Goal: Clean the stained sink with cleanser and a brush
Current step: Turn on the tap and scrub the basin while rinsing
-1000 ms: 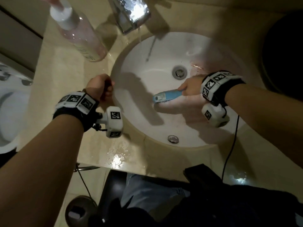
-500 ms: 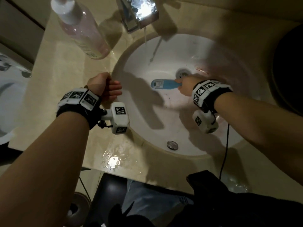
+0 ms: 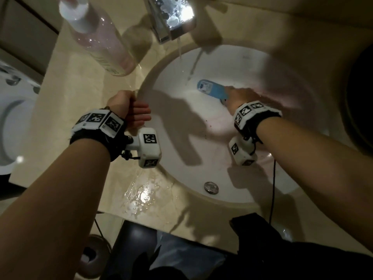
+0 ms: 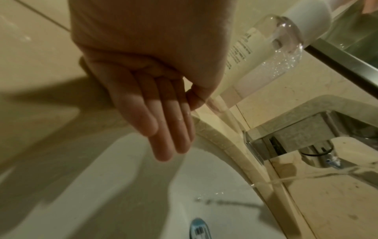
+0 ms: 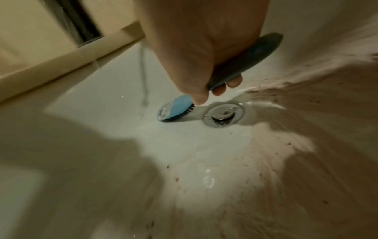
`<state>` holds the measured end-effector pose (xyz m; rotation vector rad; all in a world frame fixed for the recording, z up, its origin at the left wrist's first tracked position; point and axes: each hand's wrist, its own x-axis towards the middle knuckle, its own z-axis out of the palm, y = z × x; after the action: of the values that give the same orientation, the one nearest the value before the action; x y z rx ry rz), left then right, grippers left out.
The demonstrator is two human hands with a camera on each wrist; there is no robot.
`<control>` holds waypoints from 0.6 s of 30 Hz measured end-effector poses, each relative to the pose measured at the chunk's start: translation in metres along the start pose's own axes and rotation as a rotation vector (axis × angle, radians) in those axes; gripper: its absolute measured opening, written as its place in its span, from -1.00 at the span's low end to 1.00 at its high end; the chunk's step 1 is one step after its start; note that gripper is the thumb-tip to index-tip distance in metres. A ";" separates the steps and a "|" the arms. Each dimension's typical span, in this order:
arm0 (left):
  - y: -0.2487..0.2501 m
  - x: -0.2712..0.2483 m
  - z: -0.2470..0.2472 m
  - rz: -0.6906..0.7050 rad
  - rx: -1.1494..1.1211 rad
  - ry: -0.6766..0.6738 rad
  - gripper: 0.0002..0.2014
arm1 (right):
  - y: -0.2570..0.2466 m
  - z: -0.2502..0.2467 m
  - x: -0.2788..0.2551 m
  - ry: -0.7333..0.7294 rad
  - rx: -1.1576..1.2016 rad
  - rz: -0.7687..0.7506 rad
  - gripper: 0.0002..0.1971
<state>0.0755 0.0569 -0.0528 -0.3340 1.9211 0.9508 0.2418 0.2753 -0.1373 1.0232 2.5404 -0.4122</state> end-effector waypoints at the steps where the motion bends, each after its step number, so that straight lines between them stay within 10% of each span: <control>1: 0.000 -0.001 0.000 -0.001 0.003 0.000 -0.61 | 0.005 -0.004 -0.002 0.005 0.014 -0.008 -0.66; 12: 0.000 0.001 0.000 0.019 -0.015 0.008 -0.61 | -0.045 -0.025 -0.011 0.220 0.219 -0.294 -0.46; 18: -0.003 -0.001 0.001 0.053 -0.028 0.027 -0.62 | -0.009 -0.020 -0.013 -0.152 0.059 -0.135 -0.53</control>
<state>0.0787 0.0559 -0.0533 -0.3157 1.9508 1.0137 0.2395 0.2688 -0.1127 0.8096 2.4810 -0.5823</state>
